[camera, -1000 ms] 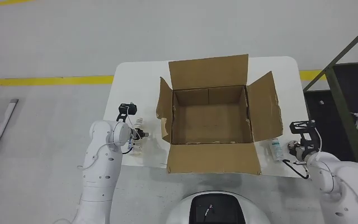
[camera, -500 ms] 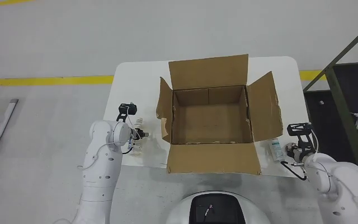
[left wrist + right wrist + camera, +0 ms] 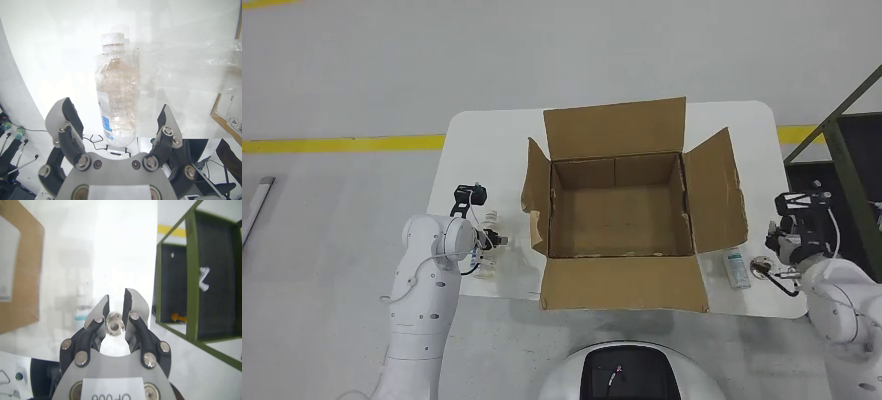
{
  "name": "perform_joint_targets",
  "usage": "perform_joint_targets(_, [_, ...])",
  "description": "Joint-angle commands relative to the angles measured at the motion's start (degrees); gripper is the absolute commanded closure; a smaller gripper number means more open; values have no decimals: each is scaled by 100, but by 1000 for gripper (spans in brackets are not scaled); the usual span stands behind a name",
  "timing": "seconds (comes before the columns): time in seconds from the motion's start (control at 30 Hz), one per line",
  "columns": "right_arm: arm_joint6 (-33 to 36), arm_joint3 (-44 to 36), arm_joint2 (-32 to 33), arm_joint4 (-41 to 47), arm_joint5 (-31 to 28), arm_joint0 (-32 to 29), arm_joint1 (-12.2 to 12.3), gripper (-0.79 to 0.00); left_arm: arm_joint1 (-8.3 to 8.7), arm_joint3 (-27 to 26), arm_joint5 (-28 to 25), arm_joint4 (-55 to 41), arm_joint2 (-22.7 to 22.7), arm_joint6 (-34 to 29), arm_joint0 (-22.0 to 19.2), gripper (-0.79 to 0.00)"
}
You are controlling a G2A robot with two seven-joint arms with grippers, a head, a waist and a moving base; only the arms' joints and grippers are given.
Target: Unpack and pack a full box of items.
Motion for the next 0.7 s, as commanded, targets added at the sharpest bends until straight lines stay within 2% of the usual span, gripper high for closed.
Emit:
perform_joint_targets(0.0, [-1000, -72, 45, -38, -213, -86, 13, 0, 0, 0, 0, 0, 0, 0, 0, -785])
perform_joint_targets(0.17, [-1933, 259, -84, -257, -419, 63, 40, 0, 0, 0, 0, 0, 0, 0, 0, -785])
perform_joint_targets(0.53, [-2018, 244, -95, -218, -438, 63, 41, 0, 0, 0, 0, 0, 0, 0, 0, -785])
perform_joint_targets(0.67, [-2859, 339, -58, -35, -542, 83, 50, 0, 0, 0, 0, 0, 0, 0, 0, -785])
